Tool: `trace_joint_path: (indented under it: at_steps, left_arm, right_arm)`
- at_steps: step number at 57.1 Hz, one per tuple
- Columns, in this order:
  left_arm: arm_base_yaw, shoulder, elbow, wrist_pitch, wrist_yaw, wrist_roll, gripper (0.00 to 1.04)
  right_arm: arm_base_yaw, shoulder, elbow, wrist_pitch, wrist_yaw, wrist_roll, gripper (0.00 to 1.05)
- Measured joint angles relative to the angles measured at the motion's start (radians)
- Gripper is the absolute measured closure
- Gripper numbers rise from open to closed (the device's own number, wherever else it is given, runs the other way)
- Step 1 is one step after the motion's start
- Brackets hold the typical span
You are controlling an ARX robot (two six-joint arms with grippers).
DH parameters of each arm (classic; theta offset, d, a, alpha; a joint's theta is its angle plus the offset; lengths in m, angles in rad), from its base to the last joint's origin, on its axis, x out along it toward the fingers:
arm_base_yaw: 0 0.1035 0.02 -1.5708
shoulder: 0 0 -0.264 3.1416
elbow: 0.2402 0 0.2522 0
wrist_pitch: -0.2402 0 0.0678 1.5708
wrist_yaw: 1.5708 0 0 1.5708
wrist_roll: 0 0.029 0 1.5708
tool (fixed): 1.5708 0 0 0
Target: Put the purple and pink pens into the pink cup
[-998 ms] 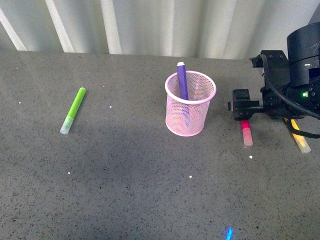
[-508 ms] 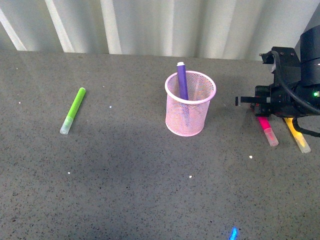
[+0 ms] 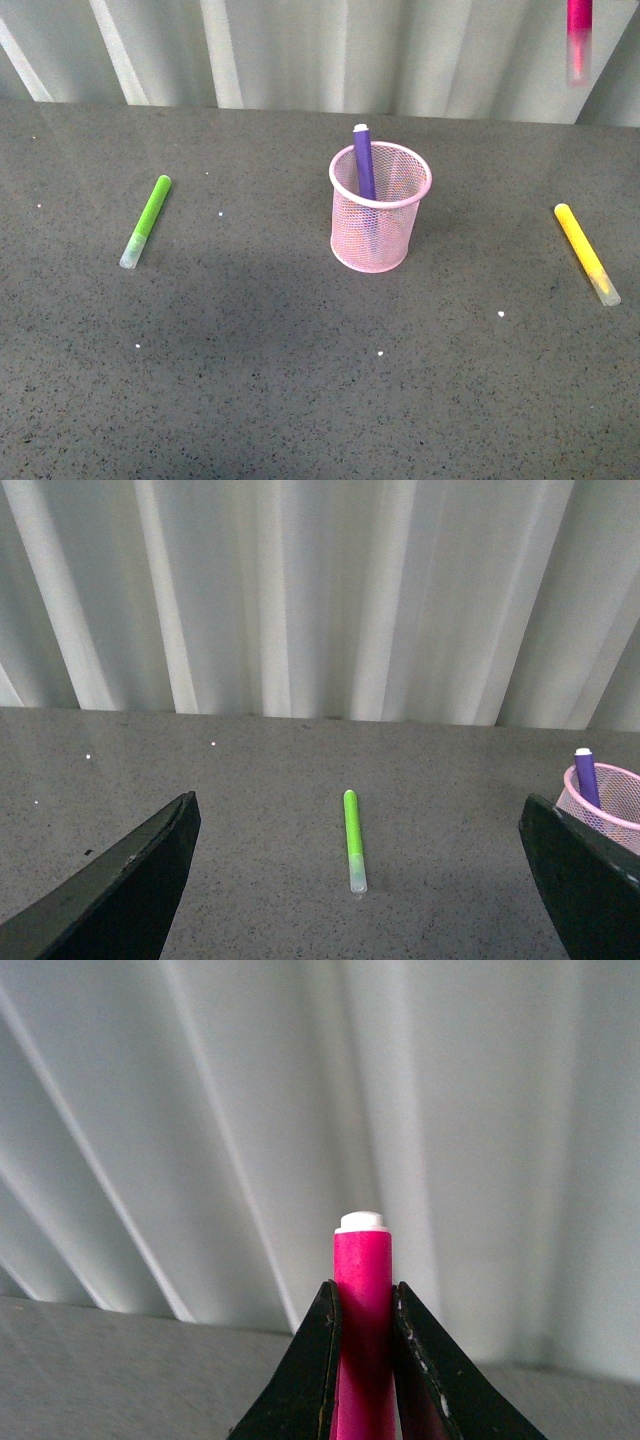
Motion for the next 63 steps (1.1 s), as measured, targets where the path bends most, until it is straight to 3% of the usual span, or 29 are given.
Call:
trace_joint_path:
  at_steps: [9, 19, 31, 63]
  left_arm:
    - [0.0, 0.0, 0.0, 0.0, 0.0, 0.0, 0.07]
    - [0.0, 0.0, 0.0, 0.0, 0.0, 0.0, 0.07]
    - [0.0, 0.0, 0.0, 0.0, 0.0, 0.0, 0.07]
    - [0.0, 0.0, 0.0, 0.0, 0.0, 0.0, 0.07]
  right_arm:
    - [0.082, 0.007, -0.007, 0.099, -0.077, -0.04, 0.95]
    - [0.148, 0.134, 0.036, 0.113, -0.088, -0.067, 0.95]
    - [0.182, 0.255, 0.132, 0.099, -0.085, -0.071, 0.95]
    - [0.224, 0.334, 0.159, 0.121, -0.1, -0.048, 0.95]
